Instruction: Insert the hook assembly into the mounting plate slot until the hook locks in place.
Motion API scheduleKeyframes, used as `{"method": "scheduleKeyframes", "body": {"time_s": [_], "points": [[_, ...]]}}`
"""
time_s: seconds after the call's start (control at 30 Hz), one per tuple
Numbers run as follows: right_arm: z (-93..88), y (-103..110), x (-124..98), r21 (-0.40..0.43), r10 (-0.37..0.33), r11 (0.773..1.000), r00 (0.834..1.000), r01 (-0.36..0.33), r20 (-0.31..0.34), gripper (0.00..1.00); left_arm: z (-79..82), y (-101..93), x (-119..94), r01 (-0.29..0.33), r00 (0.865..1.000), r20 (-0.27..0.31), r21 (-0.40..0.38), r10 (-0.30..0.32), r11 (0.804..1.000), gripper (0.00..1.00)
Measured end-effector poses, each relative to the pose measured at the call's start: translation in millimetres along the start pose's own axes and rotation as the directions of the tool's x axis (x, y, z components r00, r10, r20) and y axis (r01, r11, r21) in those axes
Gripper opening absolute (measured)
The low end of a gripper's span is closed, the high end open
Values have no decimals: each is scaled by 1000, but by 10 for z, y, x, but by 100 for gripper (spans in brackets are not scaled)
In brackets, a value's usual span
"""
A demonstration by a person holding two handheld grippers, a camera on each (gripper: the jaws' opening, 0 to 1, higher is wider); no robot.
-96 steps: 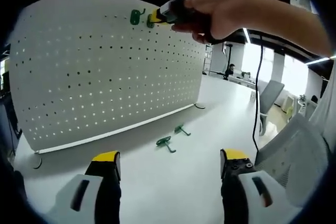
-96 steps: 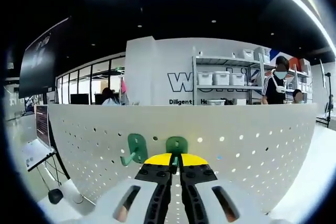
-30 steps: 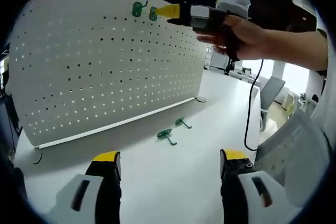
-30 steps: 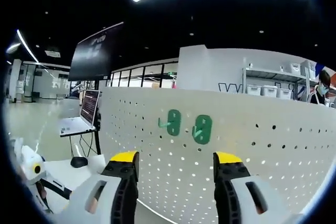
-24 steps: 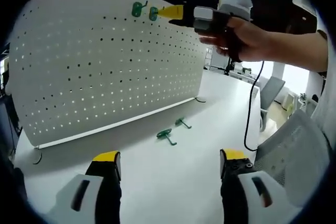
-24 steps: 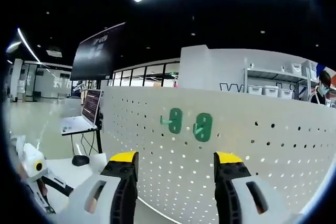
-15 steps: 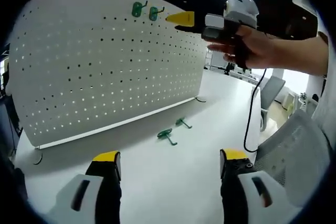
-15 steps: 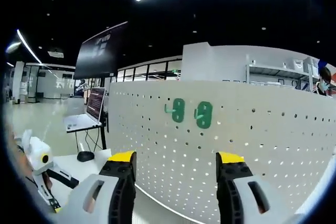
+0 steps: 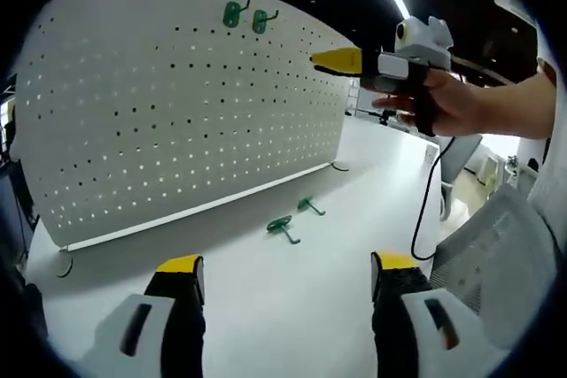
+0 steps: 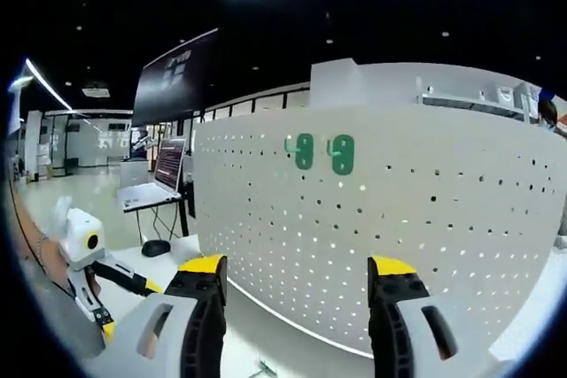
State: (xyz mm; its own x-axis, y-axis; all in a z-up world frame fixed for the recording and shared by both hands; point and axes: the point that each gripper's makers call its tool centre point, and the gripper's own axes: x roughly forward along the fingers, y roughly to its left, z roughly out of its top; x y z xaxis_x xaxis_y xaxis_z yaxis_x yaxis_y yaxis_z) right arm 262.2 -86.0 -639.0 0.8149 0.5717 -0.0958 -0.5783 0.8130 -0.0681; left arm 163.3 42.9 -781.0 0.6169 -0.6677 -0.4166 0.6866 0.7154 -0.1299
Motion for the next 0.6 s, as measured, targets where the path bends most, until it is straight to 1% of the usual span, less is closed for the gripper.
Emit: {"method": "scheduleKeyframes", "body": {"time_s": [0.23,0.47,0.6], "points": [[-198,-22,-127,22,-3,1000,999,4,-38,62,2,11,-12,-4,1000,-1,-1,4,1000,79],[-309,-23,-237,29,-3,1000,998,5,-59,63,10,6,-13,-3,1000,-2,1,3,1000,79],[-405,-13,-326,46,-6,999,997,9,-73,64,16,7,-24,-3,1000,-2,3,3,1000,79]]}}
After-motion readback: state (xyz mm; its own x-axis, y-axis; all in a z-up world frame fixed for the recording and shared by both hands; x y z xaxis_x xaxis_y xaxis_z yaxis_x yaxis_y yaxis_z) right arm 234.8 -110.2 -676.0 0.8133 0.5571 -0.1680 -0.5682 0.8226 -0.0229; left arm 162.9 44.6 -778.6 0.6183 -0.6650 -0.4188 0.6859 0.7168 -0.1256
